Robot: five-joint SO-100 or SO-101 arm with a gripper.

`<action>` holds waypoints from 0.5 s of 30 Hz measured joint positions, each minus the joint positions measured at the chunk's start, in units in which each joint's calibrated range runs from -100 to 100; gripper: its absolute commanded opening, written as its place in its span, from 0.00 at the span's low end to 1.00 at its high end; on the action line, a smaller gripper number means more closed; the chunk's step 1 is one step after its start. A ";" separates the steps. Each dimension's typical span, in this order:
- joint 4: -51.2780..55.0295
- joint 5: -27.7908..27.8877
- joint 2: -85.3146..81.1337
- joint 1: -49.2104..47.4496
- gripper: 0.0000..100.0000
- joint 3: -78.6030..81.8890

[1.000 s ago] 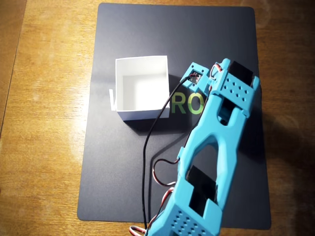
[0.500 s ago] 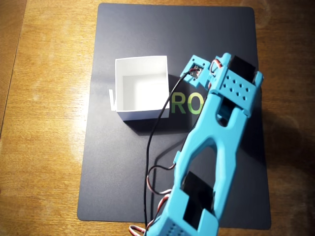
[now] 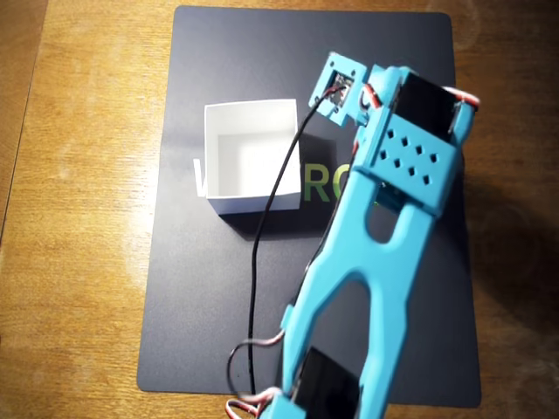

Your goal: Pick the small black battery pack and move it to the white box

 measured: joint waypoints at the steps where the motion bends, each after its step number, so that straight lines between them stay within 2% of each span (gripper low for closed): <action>1: -0.09 0.53 -1.36 -1.24 0.01 0.00; 5: -0.70 3.15 -6.27 -6.92 0.01 0.00; 15: -0.70 12.40 -15.59 -28.55 0.01 0.00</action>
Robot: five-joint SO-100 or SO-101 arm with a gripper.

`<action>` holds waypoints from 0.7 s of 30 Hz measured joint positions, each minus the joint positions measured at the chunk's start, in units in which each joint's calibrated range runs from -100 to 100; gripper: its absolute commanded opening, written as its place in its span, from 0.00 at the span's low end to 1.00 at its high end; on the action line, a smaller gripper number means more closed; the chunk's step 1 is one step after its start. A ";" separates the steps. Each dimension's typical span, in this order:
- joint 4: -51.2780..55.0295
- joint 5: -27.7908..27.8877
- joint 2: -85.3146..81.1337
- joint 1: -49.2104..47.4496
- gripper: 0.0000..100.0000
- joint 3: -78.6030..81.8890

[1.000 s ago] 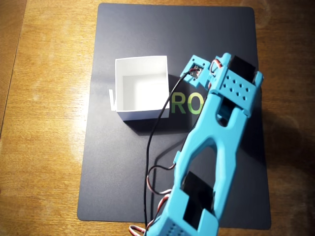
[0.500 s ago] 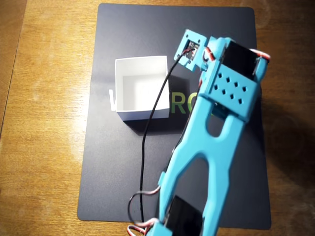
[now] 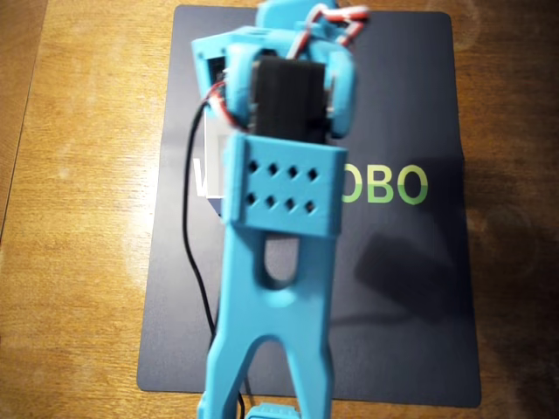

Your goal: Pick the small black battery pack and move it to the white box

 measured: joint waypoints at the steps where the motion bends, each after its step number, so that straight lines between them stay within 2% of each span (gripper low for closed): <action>1: 0.00 1.37 -0.42 -1.73 0.01 0.00; 12: 0.00 19.76 -0.76 -17.18 0.01 0.00; 21: -0.09 33.05 -0.85 -18.91 0.01 9.64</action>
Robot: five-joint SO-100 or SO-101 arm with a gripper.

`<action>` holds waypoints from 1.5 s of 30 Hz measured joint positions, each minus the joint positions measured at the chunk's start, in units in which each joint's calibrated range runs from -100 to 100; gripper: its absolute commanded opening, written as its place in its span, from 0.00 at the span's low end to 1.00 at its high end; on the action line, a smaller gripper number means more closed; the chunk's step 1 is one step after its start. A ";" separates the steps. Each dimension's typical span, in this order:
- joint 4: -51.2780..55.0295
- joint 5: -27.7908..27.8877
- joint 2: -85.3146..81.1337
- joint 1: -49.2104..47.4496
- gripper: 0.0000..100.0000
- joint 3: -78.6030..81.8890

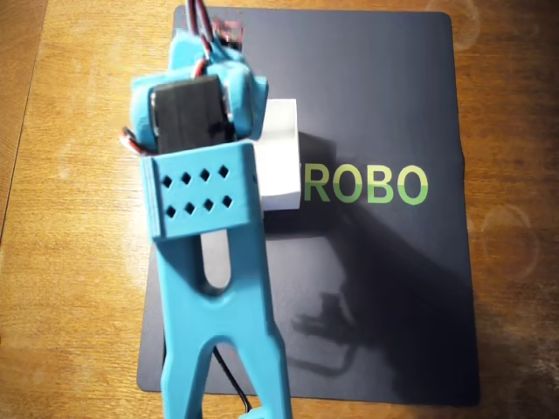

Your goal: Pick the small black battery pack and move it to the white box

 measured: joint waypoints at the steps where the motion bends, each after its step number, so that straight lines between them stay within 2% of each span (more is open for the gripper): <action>1: 0.00 0.37 0.00 0.00 0.01 0.82; 15: -1.22 0.79 0.00 4.08 0.01 13.64; 22: -14.39 0.79 0.00 8.03 0.01 24.55; 26: -16.75 0.63 0.00 9.89 0.01 28.09; 37: -16.83 -11.61 0.00 7.66 0.01 28.27; 45: -16.83 -23.59 0.00 5.19 0.01 28.27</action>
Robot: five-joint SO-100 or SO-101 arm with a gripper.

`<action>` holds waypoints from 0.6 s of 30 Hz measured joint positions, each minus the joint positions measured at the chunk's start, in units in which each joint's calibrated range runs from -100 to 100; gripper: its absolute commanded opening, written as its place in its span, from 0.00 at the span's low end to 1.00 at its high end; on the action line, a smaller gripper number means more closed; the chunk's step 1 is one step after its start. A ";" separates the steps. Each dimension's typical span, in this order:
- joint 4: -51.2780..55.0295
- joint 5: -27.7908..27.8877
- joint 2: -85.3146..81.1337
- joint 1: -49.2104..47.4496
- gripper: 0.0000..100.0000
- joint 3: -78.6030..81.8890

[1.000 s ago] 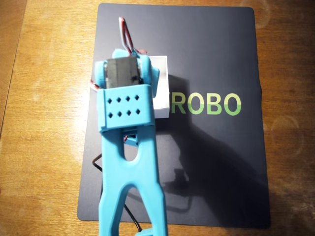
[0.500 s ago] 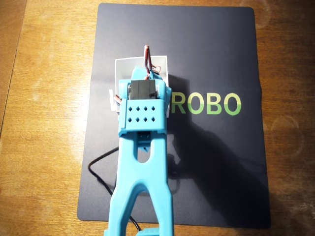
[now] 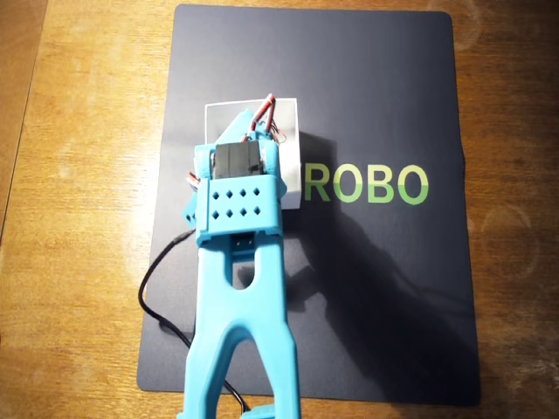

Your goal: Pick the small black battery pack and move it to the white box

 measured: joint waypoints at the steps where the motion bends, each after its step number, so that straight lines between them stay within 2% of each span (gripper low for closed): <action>1: 0.00 -1.58 0.00 0.00 0.01 0.00; 8: 0.00 -10.25 0.00 0.00 0.01 0.00; 18: 0.00 -13.61 0.00 0.00 0.01 0.00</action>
